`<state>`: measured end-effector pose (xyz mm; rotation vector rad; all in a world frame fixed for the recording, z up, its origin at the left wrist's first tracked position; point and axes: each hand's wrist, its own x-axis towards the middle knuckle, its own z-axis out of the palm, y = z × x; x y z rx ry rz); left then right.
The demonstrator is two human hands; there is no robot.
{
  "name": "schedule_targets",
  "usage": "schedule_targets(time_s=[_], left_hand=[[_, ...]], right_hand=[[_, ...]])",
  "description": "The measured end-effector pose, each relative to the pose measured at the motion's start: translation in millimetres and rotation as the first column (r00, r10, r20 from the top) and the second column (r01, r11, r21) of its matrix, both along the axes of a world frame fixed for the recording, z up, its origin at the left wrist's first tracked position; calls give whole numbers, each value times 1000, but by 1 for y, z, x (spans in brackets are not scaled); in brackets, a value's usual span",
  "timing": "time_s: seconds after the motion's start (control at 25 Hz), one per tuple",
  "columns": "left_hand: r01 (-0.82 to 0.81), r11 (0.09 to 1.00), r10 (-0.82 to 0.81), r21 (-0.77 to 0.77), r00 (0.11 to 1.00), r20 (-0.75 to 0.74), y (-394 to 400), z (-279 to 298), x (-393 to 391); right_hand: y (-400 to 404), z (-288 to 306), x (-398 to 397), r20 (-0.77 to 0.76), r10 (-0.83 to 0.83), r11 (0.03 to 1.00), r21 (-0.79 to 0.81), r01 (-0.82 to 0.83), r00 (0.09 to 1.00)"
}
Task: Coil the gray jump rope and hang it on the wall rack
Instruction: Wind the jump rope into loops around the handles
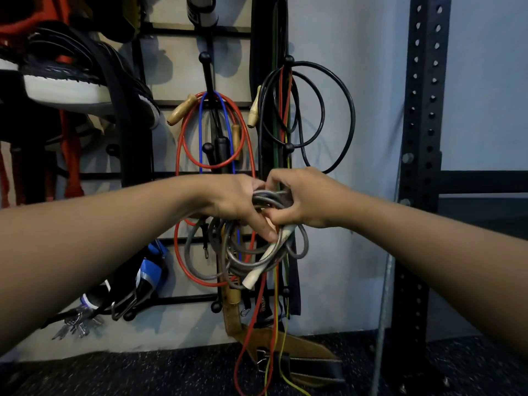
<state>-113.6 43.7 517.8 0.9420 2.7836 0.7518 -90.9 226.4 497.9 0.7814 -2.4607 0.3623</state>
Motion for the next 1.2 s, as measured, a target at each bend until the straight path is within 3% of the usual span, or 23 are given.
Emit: schedule_targets(time_s=[0.16, 0.28, 0.36, 0.44, 0.52, 0.6, 0.68, 0.88, 0.92, 1.0, 1.08, 1.2], left_hand=[[-54, 973, 52, 224, 999, 16, 2, -17, 4], [-75, 878, 59, 474, 997, 48, -1, -28, 3], [-136, 734, 70, 666, 990, 126, -9, -35, 0], [-194, 494, 24, 848, 978, 209, -17, -39, -2], [-276, 234, -22, 932, 957, 289, -18, -43, -5], [-353, 53, -24, 934, 935, 354, -9, -49, -3], [-423, -64, 18, 904, 905, 425, 6, -57, -2], [-480, -253, 69, 840, 857, 510, 20, -67, -8], [-478, -280, 92, 833, 850, 519, 21, -67, -9], [-483, -330, 182, 811, 810, 557, 22, -67, -10], [-466, -352, 230, 812, 798, 558, 21, -70, -11], [-486, -308, 134, 817, 829, 544, 22, -79, -12]], right_hand=[[9, 4, 3, 88, 75, 987, -147, -61, 993], [15, 10, 5, 203, 183, 929, -356, -102, 962], [25, 11, 4, 234, 264, 835, -542, -100, 936], [39, 6, 0, 222, 290, 748, -660, -75, 931], [44, -5, -3, 214, 277, 692, -721, -40, 937], [30, -21, -7, 193, 315, 607, -794, -41, 929], [2, -37, -11, 199, 363, 508, -861, -15, 910], [-35, -52, -17, 313, 433, 402, -906, 129, 846], [-33, -51, -14, 336, 490, 397, -908, 137, 805], [-31, -53, -6, 391, 515, 500, -860, 102, 763], [-32, -56, -1, 418, 429, 602, -793, 92, 801], [-34, -54, 2, 365, 330, 590, -800, 111, 870]])
